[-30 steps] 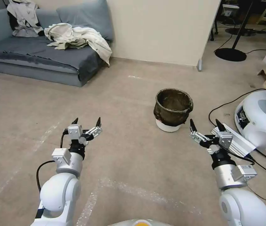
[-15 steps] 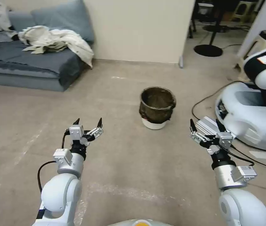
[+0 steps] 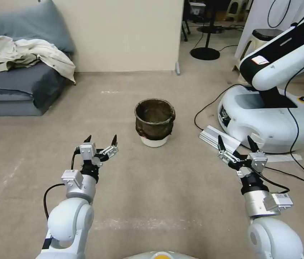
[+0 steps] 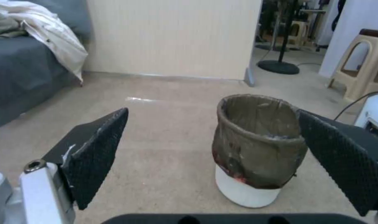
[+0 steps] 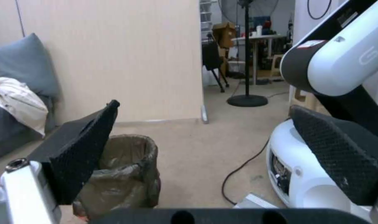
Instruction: Pick up the trash can from the floor.
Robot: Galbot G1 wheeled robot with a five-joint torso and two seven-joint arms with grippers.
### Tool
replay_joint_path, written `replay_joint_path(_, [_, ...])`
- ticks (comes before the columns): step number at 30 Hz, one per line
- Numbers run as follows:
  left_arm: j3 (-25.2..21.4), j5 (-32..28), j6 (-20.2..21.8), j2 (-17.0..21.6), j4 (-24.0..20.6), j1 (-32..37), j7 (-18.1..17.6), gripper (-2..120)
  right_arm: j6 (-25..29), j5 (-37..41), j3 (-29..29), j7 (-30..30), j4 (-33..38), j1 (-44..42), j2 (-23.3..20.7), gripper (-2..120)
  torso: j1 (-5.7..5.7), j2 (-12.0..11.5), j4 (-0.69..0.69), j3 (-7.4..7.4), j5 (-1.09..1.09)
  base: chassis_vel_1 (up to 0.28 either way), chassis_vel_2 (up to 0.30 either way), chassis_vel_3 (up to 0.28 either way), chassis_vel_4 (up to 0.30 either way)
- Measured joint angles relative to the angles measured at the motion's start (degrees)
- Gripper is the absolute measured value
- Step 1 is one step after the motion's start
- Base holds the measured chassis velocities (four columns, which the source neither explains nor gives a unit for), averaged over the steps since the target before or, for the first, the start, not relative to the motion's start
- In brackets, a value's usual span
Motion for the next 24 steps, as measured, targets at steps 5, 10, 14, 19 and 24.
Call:
replay_joint_path(5, [0.08,-0.12,-0.02,0.09,0.67,-0.55,0.05,100,1.06,0.2,-0.02,-0.32,-0.7,-0.15,0.27,100,0.0,0.0,-0.02,0.0,0.0,0.0,0.0,0.0,0.0])
replay_joint_path(10, [0.26,-0.24,-0.18,0.14,1.05,-0.88,0.3,100,1.99,0.59,-0.18,-0.23,-1.44,-0.12,0.54,100,0.0,0.0,-0.02,0.0,0.0,0.0,0.0,0.0,0.0])
replay_joint_path(14, [0.27,-0.26,-0.21,0.16,1.08,-0.91,0.35,100,2.07,0.62,-0.2,-0.23,-1.51,-0.12,0.57,100,0.0,0.0,-0.02,0.0,0.0,0.0,0.0,0.0,0.0])
replay_joint_path(19, [0.27,-0.28,-0.24,0.18,1.09,-0.91,0.38,100,2.08,0.63,-0.21,-0.23,-1.51,-0.1,0.58,100,0.0,0.0,-0.02,0.0,0.0,0.0,0.0,0.0,0.0])
replay_joint_path(24, [0.2,-0.73,-0.45,0.35,1.64,-1.31,0.89,100,2.07,0.75,-0.23,-0.15,-1.56,0.07,0.7,100,0.0,0.0,-0.01,0.0,0.0,-0.035,0.023,0.025,-0.024])
